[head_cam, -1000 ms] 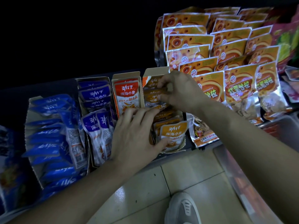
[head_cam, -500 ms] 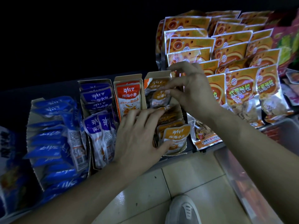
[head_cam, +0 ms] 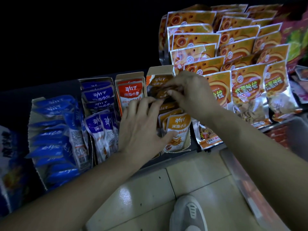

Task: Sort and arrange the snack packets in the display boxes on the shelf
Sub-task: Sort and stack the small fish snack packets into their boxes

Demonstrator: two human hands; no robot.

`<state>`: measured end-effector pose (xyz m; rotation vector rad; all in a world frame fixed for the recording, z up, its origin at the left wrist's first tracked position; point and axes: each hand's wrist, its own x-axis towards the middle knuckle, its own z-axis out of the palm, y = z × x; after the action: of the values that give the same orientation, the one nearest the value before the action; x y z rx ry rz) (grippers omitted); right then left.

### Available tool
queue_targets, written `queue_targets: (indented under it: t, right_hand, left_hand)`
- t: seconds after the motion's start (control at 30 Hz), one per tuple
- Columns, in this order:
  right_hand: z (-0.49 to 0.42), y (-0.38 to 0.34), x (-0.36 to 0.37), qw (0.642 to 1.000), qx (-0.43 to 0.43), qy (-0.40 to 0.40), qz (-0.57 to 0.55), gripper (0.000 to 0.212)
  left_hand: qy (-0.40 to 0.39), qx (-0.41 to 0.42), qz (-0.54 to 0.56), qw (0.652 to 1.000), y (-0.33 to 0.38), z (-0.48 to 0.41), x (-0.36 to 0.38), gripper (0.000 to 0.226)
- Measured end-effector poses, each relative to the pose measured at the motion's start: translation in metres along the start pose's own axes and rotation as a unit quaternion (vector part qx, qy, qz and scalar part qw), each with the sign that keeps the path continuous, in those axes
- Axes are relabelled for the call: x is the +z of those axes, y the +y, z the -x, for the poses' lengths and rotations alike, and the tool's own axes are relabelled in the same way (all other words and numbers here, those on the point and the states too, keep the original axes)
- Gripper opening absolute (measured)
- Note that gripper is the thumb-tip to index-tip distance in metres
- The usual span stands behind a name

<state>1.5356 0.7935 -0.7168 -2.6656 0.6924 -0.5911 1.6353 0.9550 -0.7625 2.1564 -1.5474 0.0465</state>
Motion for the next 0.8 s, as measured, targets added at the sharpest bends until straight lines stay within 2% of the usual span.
queue_targets:
  t: [0.13,0.27,0.4,0.6,0.7,0.8]
  right_hand:
    - [0.009,-0.001,-0.003,1.000,0.018,-0.004,-0.023,0.047]
    - [0.046,-0.003,-0.012,0.997,0.040,0.028,-0.064,0.049]
    - [0.097,-0.003,-0.011,0.987,0.110,0.048,-0.110,0.056]
    - [0.121,-0.005,0.020,0.956,0.236,0.001,-0.172,0.091]
    - [0.114,-0.010,0.036,0.956,0.216,0.017,-0.199,0.088]
    - [0.113,-0.014,0.048,0.968,0.210,0.026,-0.132,0.093]
  left_hand:
    - [-0.004,-0.003,0.002,1.000,-0.001,0.000,0.001,0.096]
    - [-0.016,-0.003,0.008,1.000,-0.003,0.000,0.000,0.103]
    - [-0.036,0.004,0.023,0.999,-0.006,-0.001,-0.003,0.100]
    - [-0.076,0.016,0.118,0.990,-0.013,-0.013,-0.016,0.090]
    - [-0.073,0.018,0.159,0.984,-0.015,-0.010,-0.021,0.093]
    - [-0.067,0.001,0.204,0.977,-0.016,-0.006,-0.024,0.106]
